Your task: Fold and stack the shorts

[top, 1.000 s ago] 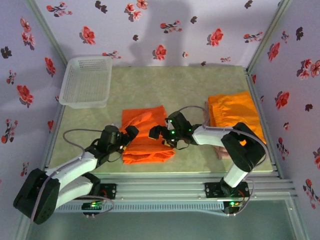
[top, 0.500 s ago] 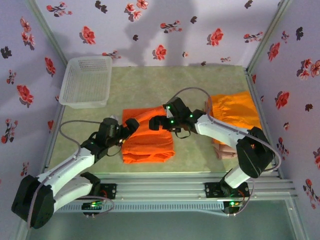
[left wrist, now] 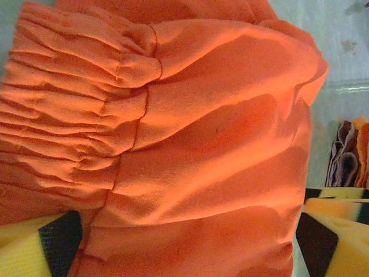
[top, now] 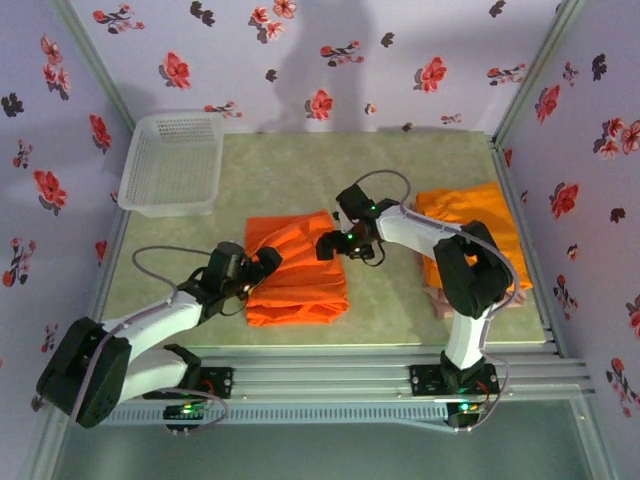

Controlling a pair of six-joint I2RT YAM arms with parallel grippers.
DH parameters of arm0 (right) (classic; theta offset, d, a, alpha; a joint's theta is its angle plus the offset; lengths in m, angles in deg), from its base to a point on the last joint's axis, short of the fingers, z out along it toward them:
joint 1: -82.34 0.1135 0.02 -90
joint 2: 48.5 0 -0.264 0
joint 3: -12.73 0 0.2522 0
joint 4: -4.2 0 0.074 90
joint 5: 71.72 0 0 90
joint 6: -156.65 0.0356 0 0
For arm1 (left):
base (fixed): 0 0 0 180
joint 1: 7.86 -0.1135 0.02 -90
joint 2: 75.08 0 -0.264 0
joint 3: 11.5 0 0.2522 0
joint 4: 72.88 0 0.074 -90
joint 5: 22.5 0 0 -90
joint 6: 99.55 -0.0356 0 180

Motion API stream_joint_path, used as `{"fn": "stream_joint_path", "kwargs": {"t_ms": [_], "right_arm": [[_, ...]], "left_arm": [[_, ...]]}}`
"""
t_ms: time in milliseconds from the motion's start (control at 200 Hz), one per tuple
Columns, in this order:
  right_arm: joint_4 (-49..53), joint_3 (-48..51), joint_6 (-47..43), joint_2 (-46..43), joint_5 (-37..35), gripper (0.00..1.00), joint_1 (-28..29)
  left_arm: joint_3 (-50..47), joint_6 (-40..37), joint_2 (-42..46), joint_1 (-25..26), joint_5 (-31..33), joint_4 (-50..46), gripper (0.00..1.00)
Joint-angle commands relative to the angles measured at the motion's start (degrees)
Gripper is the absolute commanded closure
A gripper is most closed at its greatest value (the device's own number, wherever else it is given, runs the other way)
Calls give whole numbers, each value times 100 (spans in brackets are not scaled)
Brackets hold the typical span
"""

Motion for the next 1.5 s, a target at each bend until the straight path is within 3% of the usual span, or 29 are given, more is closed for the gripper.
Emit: {"fn": "stream_joint_path", "kwargs": {"t_ms": [0,280,445,640,760,865,1255,1495], "right_arm": [[1,-154,-67,154,344,15,22],[-389,-61,141,430,687,24,114],[-618,13,264,506,819,36,172],[-716,8,371,598,739,62,232],[-573,-52,357,553,257,86,320],[-312,-137,273,352,-224,100,369],[2297,-1076,-818,-687,-2799,100,357],[3840,-1940,-1276,-714,-4222,100,142]], "left_arm": [[-271,54,-194,18,41,-91,1],[-295,28,-221,20,73,-82,1],[-323,44,-204,24,82,-61,1],[-300,124,-77,18,65,23,1],[-154,69,180,10,82,-69,1],[21,-54,495,-64,118,-262,1],[139,-377,1242,-382,96,-449,1],[13,-214,1247,-395,45,-342,1]]}}
